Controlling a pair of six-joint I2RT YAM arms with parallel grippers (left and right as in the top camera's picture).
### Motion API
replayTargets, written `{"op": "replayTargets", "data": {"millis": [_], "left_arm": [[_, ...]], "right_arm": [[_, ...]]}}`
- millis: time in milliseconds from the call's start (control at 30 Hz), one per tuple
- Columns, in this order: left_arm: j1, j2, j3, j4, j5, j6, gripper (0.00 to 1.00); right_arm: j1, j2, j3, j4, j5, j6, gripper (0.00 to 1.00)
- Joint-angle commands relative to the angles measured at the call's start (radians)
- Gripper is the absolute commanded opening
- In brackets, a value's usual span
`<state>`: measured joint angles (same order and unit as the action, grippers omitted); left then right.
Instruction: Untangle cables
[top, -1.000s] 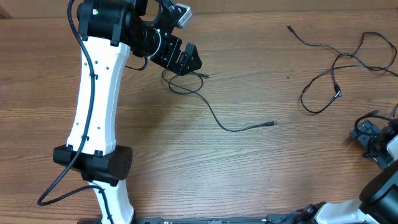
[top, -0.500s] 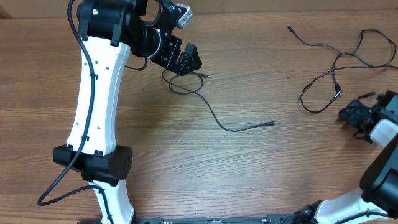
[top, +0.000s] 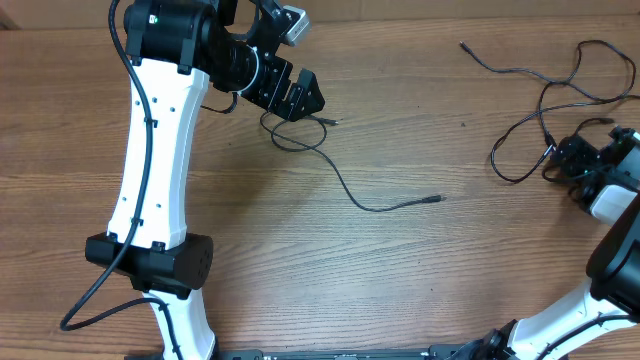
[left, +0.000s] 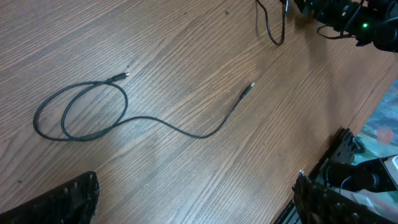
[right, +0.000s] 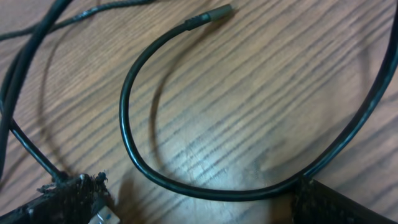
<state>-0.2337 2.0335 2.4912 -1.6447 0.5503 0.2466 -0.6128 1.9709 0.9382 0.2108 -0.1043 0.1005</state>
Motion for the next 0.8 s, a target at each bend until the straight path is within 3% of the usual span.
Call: {"op": "replayTargets", "data": {"millis": [0, 233, 500, 767], "left_arm": [[0.007, 0.007, -0.005, 0.003, 0.015, 0.023, 1.0], [0.007, 0.007, -0.005, 0.003, 0.016, 0.023, 1.0], [0.007, 0.007, -0.005, 0.003, 0.015, 0.023, 1.0], [0.007, 0.007, -0.005, 0.003, 0.016, 0.023, 1.0]], "right_arm": [[0.012, 0.072, 0.0, -0.025, -0.055, 0.06, 1.0], [0.011, 0.072, 0.096, -0.051, -0.152, 0.06, 1.0], [0.011, 0.011, 0.324, -0.428, -0.23, 0.022, 1.0], [0.033, -0.225, 0.394, -0.624, -0.234, -0.03, 1.0]]}}
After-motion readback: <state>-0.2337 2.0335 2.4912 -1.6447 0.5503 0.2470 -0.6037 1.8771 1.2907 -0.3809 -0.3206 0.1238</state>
